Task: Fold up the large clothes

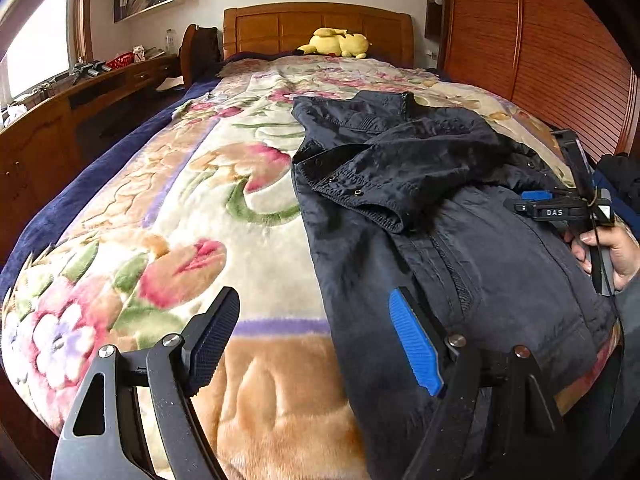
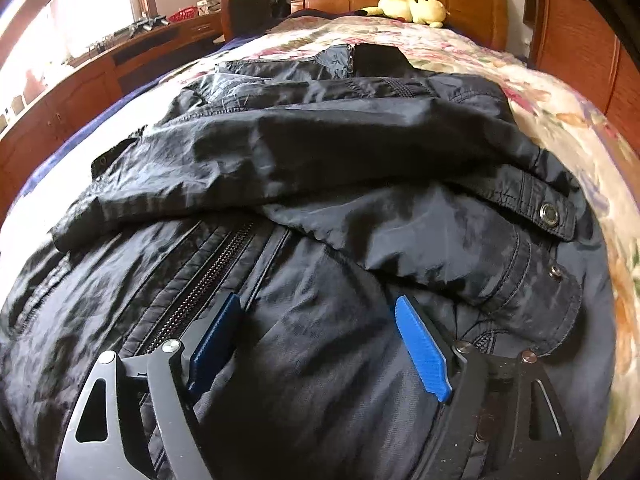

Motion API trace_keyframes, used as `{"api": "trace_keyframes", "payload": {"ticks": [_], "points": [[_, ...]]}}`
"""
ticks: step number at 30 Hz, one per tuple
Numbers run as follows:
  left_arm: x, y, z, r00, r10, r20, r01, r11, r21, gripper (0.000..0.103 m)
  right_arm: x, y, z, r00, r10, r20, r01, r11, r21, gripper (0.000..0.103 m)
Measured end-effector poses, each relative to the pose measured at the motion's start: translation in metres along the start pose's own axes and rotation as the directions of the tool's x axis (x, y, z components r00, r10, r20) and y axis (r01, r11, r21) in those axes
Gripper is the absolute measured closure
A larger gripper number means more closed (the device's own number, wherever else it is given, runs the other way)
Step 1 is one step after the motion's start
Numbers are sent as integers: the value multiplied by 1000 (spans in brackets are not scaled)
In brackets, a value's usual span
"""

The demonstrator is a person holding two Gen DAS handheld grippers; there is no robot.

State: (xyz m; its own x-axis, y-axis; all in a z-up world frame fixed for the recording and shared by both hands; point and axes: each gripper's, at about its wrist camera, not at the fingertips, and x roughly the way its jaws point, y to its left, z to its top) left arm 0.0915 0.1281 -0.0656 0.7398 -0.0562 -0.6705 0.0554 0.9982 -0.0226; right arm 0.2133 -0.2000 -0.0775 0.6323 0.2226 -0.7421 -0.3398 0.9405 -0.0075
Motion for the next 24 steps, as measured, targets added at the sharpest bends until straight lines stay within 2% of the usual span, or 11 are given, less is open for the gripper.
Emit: {"api": "trace_keyframes", "payload": {"ticks": [3, 6, 10, 14, 18, 24], "points": [[-9, -2, -4, 1000, -7, 13, 7, 1000, 0, 25, -4, 9, -1, 998, -54, 26, 54, 998, -25, 21], [-19, -3, -10, 1000, -20, 23, 20, 1000, 0, 25, -22, 21, -8, 987, -131, 93, 136, 990, -47, 21], [-31, -5, -17, 999, -22, 36, 21, 1000, 23, 25, -61, 29, -24, 975, -117, 187, 125, 992, -33, 21], [-36, -3, -22, 999, -21, 39, 20, 999, 34, 25, -101, 28, -51, 967, -102, 235, 112, 993, -28, 21], [-37, -5, -27, 999, -29, 43, 28, 999, 40, 25, -133, 13, -81, 962, -141, 233, 153, 988, -32, 21], [-39, -6, -35, 998, -48, 50, 47, 998, 34, 25, -172, -23, -120, 963, -206, 175, 209, 978, 0, 21]]}}
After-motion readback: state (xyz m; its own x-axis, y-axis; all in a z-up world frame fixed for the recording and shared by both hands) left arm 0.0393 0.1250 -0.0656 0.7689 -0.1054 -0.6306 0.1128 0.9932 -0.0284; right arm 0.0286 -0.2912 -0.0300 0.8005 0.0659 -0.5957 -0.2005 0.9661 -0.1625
